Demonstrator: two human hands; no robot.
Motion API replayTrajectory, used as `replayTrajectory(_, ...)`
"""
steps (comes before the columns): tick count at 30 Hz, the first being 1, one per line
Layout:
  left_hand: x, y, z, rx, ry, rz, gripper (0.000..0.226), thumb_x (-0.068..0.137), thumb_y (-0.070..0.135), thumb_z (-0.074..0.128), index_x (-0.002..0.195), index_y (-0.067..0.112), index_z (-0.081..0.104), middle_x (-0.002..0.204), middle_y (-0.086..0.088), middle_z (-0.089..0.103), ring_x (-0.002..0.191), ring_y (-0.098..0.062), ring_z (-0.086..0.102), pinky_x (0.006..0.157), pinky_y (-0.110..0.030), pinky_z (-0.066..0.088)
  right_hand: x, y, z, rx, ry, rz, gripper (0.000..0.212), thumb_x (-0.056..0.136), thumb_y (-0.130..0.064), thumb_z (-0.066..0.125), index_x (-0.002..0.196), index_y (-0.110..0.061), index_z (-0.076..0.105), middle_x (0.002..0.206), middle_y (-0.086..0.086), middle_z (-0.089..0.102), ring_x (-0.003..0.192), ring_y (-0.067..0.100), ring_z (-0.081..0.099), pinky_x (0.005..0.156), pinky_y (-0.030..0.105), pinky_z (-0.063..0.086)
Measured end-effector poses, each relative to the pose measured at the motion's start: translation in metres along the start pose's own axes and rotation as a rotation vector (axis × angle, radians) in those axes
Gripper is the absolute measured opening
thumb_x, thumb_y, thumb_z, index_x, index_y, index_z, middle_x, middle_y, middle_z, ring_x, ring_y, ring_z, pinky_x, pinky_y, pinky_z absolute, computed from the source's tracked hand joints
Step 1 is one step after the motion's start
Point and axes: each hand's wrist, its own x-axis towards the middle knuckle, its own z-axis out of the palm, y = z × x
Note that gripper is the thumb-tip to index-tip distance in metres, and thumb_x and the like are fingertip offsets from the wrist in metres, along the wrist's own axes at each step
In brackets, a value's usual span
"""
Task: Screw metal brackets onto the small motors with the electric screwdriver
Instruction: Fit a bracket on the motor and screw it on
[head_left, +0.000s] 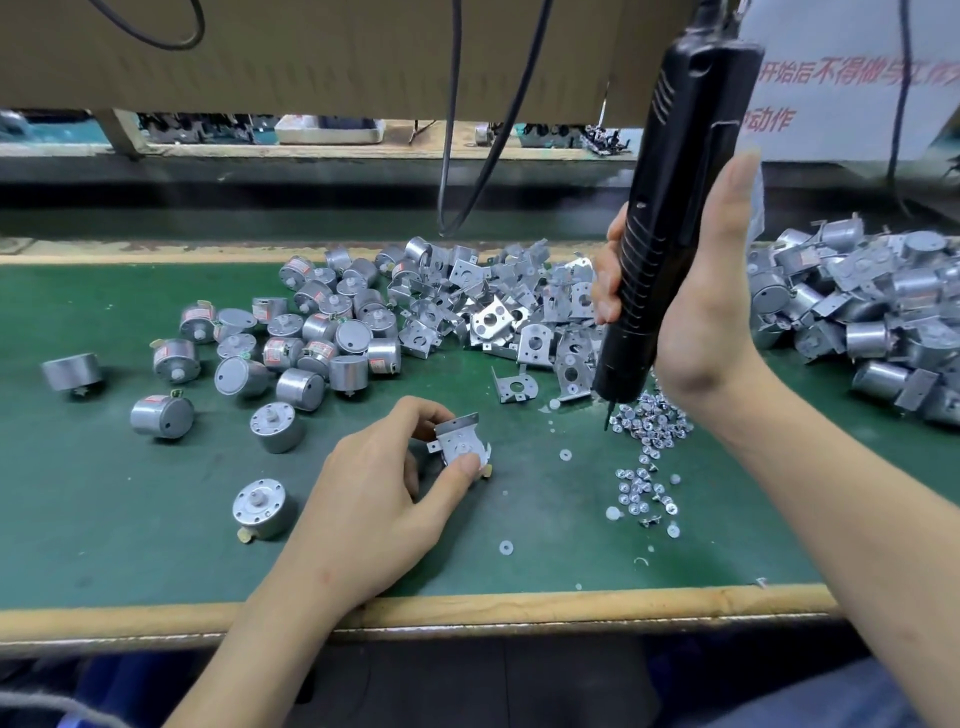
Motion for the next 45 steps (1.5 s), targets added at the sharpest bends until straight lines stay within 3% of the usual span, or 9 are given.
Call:
replayTrajectory(3, -0.0003, -0.0016, 0.0012, -0.011, -0.01, -0.006, 0.025, 0.081, 0.052, 0.059, 0.1, 0.036, 0.055, 0.077, 0.035, 0.056, 0.065, -0.013, 0.059, 0.061, -0.026, 0.044, -0.0018, 0.0021, -0.0024, -0.013, -0.002, 0.0, 0.074, 0.06, -0.087, 0.045, 0.076, -0.016, 0.056, 0.062, 0.003, 0.052, 0.053, 0.02, 0.046, 0.052, 0.028, 0.041)
replayTrajectory(6, -0.001, -0.0033, 0.0021, -0.03, -0.002, -0.009, 0.024, 0.082, 0.051, 0.057, 0.101, 0.035, 0.056, 0.066, 0.017, 0.058, 0.06, -0.012, 0.056, 0.057, -0.025, 0.036, -0.0029, 0.0037, -0.0035, -0.042, 0.014, -0.004, 0.075, 0.062, -0.086, 0.041, 0.077, -0.014, 0.054, 0.062, 0.005, 0.051, 0.053, 0.021, 0.045, 0.052, 0.029, 0.04)
replayTrajectory(10, -0.0009, -0.0032, 0.002, -0.043, -0.004, -0.014, 0.022, 0.084, 0.049, 0.056, 0.101, 0.035, 0.056, 0.061, 0.011, 0.058, 0.062, -0.011, 0.057, 0.058, -0.025, 0.037, -0.0031, 0.0044, -0.0041, -0.059, 0.041, -0.013, 0.072, 0.07, -0.082, 0.036, 0.078, -0.013, 0.053, 0.062, 0.005, 0.052, 0.052, 0.022, 0.045, 0.052, 0.029, 0.04)
replayTrajectory(14, -0.0005, -0.004, 0.0021, -0.041, -0.004, -0.028, 0.017, 0.085, 0.045, 0.055, 0.1, 0.036, 0.056, 0.06, 0.004, 0.06, 0.069, -0.004, 0.06, 0.063, -0.02, 0.039, -0.0019, 0.0061, -0.0056, -0.057, 0.075, 0.012, 0.076, 0.093, -0.081, 0.023, 0.077, -0.013, 0.054, 0.061, 0.003, 0.052, 0.052, 0.021, 0.046, 0.052, 0.029, 0.041)
replayTrajectory(20, -0.0002, -0.0021, 0.0015, -0.039, 0.017, -0.041, 0.017, 0.084, 0.045, 0.056, 0.099, 0.036, 0.058, 0.061, 0.011, 0.059, 0.068, -0.01, 0.063, 0.067, -0.021, 0.044, -0.0014, 0.0061, -0.0055, -0.073, 0.048, -0.011, 0.071, 0.067, -0.085, 0.038, 0.075, -0.017, 0.057, 0.062, 0.004, 0.053, 0.053, 0.022, 0.047, 0.053, 0.029, 0.042)
replayTrajectory(30, -0.0006, -0.0017, 0.0012, -0.01, 0.005, -0.031, 0.012, 0.091, 0.033, 0.066, 0.098, 0.034, 0.057, 0.062, 0.018, 0.056, 0.064, -0.014, 0.059, 0.066, -0.029, 0.048, -0.0025, 0.004, -0.0036, -0.104, 0.046, -0.036, 0.069, 0.065, -0.092, 0.043, 0.069, -0.025, 0.059, 0.062, 0.001, 0.054, 0.052, 0.023, 0.048, 0.053, 0.031, 0.042)
replayTrajectory(37, -0.0014, -0.0027, 0.0013, -0.017, 0.004, -0.027, 0.01, 0.091, 0.034, 0.065, 0.097, 0.034, 0.058, 0.056, 0.008, 0.053, 0.059, -0.012, 0.055, 0.056, -0.021, 0.033, -0.0028, 0.0037, -0.0015, -0.12, 0.064, -0.066, 0.063, 0.07, -0.09, 0.042, 0.066, -0.03, 0.062, 0.063, -0.003, 0.055, 0.054, 0.022, 0.048, 0.054, 0.034, 0.041)
replayTrajectory(42, -0.0014, -0.0003, 0.0008, -0.02, 0.004, -0.022, 0.016, 0.087, 0.047, 0.057, 0.098, 0.035, 0.058, 0.069, 0.015, 0.058, 0.061, -0.014, 0.055, 0.055, -0.021, 0.036, -0.0031, 0.0031, -0.0007, -0.132, 0.059, -0.056, 0.063, 0.07, -0.088, 0.04, 0.066, -0.029, 0.06, 0.062, 0.0, 0.054, 0.053, 0.024, 0.048, 0.054, 0.034, 0.041)
replayTrajectory(45, -0.0013, 0.0019, 0.0006, -0.01, 0.007, -0.01, 0.02, 0.085, 0.05, 0.062, 0.099, 0.035, 0.058, 0.079, 0.032, 0.057, 0.065, -0.013, 0.056, 0.06, -0.019, 0.04, -0.0035, 0.0019, 0.0011, -0.124, 0.05, -0.05, 0.066, 0.068, -0.089, 0.04, 0.069, -0.025, 0.059, 0.062, 0.002, 0.053, 0.053, 0.024, 0.048, 0.053, 0.033, 0.042)
